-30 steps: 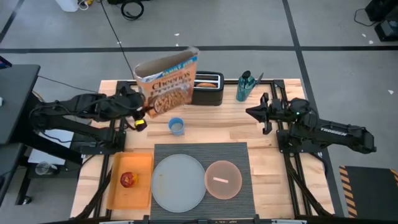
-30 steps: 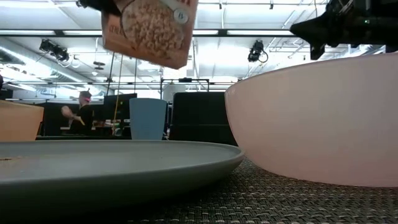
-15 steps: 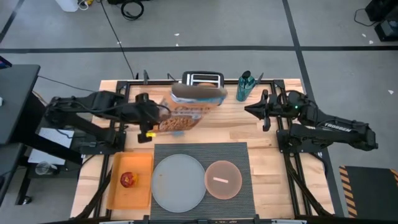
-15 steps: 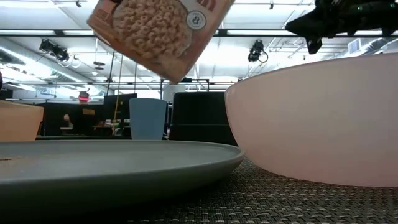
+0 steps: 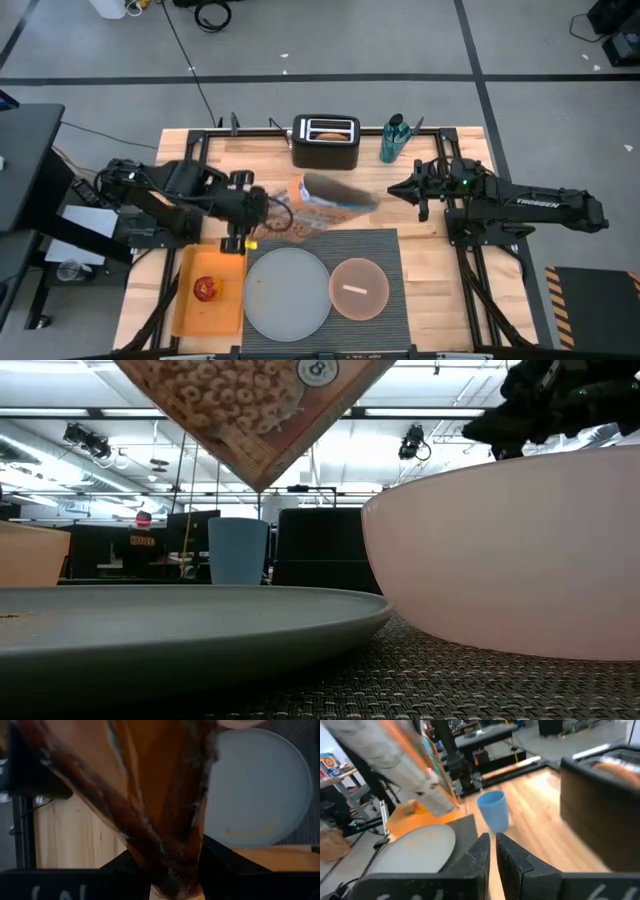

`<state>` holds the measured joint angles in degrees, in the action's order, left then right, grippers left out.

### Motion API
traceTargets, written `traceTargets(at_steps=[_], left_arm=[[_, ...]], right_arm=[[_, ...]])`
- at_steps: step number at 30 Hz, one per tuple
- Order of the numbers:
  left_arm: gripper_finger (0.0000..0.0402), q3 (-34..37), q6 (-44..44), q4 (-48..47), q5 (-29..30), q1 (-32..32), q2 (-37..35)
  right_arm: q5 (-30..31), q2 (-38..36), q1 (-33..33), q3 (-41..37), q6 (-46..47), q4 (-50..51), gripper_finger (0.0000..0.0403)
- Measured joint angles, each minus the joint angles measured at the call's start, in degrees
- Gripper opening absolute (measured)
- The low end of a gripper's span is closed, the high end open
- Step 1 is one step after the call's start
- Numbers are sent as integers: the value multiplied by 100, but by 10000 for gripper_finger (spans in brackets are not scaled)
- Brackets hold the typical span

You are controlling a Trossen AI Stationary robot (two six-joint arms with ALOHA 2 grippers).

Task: Arrange a breakfast setting
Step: Pour the cereal from the cereal box into the light orange bowl

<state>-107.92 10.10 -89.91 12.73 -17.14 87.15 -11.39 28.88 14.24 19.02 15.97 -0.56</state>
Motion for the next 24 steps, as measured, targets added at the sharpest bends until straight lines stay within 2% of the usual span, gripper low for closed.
traceTargets(at_steps=[9,15,24], left_arm=[[128,237,718,1,-7,-997,181],[128,245,1148,13,-92,-1618,589],[128,-117,1243,-9,-387,-1666,1153]], right_arm=[[658,-2,-1150,-52,379,-126,39],[1263,0,-1550,-52,362,-111,39],[1393,66,-1687,-52,354,-115,39]])
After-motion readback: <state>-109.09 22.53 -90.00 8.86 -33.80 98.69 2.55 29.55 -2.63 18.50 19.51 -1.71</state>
